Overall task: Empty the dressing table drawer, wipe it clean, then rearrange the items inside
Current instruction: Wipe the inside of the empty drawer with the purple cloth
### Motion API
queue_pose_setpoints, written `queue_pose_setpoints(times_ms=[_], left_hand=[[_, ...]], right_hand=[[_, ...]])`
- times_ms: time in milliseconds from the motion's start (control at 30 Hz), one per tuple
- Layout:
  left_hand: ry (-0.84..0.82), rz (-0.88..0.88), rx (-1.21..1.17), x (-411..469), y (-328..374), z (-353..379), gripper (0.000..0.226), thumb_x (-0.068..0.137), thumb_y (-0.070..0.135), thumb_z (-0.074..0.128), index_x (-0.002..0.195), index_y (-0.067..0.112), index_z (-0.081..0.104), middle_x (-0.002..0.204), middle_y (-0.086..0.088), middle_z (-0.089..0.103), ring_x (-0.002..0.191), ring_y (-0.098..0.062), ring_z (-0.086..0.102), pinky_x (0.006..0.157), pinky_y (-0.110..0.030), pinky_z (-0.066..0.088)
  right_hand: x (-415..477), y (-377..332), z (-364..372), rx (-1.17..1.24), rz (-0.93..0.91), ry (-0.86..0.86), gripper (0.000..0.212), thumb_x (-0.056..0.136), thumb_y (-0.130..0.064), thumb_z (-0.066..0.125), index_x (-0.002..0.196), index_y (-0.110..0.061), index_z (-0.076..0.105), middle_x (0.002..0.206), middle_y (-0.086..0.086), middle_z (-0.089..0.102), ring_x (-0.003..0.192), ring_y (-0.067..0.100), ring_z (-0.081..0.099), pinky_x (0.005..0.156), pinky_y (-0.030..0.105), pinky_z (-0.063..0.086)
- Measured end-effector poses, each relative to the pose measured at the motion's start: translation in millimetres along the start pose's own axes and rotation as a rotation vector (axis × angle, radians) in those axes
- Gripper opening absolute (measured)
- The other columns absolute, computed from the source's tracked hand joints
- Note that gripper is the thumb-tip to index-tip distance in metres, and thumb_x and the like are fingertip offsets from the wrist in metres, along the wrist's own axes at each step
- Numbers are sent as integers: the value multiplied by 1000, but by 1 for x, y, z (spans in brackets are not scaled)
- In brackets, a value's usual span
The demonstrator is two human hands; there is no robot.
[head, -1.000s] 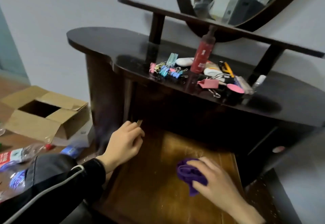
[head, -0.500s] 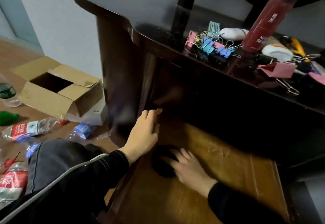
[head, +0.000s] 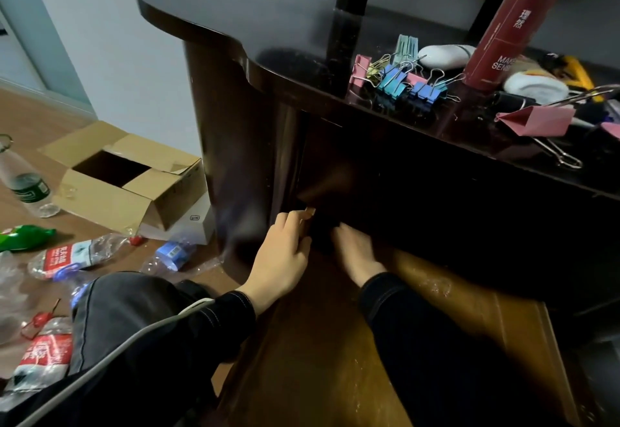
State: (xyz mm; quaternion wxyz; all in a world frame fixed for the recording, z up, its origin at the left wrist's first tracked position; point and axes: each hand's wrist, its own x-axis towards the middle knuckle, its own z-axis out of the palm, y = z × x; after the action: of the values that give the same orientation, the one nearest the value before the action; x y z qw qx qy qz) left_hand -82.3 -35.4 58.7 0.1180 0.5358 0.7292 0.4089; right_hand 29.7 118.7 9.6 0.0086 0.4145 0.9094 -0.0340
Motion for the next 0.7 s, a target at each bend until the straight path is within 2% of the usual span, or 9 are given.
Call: queue_pose_setpoints(times_ms=[33, 167, 200, 267, 333, 467, 567, 633, 700], left_hand=[[0, 6, 8, 0, 1, -1, 45, 94, 10, 56, 137, 18, 47, 131, -2, 49, 118, -24, 52, 92, -23, 35], [-16, 6, 45, 0, 3, -3, 44, 96, 11, 54, 139, 17, 45, 131, -2, 48, 118, -25, 52, 93, -27, 38], [-19, 11, 60, -1, 4, -4, 44, 96, 12, 53, 139, 16, 44, 131, -3, 48, 118, -25, 53, 93, -29, 39], [-24, 20, 88, -2, 6, -4, 45, 97, 12, 51, 141, 16, 43, 131, -4, 48, 117, -27, 53, 92, -33, 41], [-24, 21, 121, -3, 9, -4, 46, 96, 11, 50, 141, 15, 42, 130, -6, 49, 114, -29, 53, 90, -36, 43], [-45, 19, 184, -4, 14, -7, 46, 95, 11, 49, 140, 13, 40, 125, -7, 48, 106, -31, 54, 83, -41, 46], [-52, 12, 196, -6, 14, -9, 45, 96, 12, 49, 140, 13, 39, 122, -6, 48, 103, -29, 53, 78, -39, 46], [-60, 7, 243, -4, 15, -10, 43, 94, 11, 50, 136, 12, 41, 120, -5, 47, 101, -29, 53, 76, -39, 48], [-69, 34, 413, -4, 17, -10, 46, 89, 10, 53, 134, 10, 44, 124, -7, 47, 107, -31, 51, 82, -41, 49]], right_hand=[[3, -12, 0, 41, -15, 4, 31, 106, -17, 40, 129, -16, 60, 130, 9, 63, 116, 26, 60, 87, 31, 44], [-13, -4, 5, 8, -71, -56, 43, 105, -15, 42, 148, -17, 46, 151, 8, 48, 136, 27, 46, 112, 38, 38], [-14, 7, 3, -2, -65, -67, 42, 104, -12, 45, 146, -15, 49, 147, 10, 51, 133, 28, 50, 110, 40, 41], [-12, 13, 0, -38, 3, -52, 30, 101, -8, 49, 128, -8, 61, 130, 15, 62, 117, 33, 60, 94, 40, 50], [-14, -15, -4, -74, 116, -49, 26, 102, -12, 47, 120, -11, 65, 126, 15, 63, 115, 32, 60, 90, 39, 48], [-11, -44, 6, -85, 83, 10, 30, 104, -19, 45, 129, -14, 62, 137, 15, 55, 127, 33, 49, 99, 41, 46], [-30, 7, 0, 24, 56, 40, 35, 103, -18, 47, 136, -13, 58, 138, 13, 58, 128, 34, 53, 101, 41, 43], [-53, 52, -1, 21, 131, 57, 46, 100, -14, 55, 145, -20, 52, 133, 9, 63, 122, 29, 61, 93, 36, 49], [-73, 75, 1, -50, 235, 60, 60, 95, -13, 62, 151, -27, 44, 135, 8, 62, 120, 28, 61, 90, 35, 53]])
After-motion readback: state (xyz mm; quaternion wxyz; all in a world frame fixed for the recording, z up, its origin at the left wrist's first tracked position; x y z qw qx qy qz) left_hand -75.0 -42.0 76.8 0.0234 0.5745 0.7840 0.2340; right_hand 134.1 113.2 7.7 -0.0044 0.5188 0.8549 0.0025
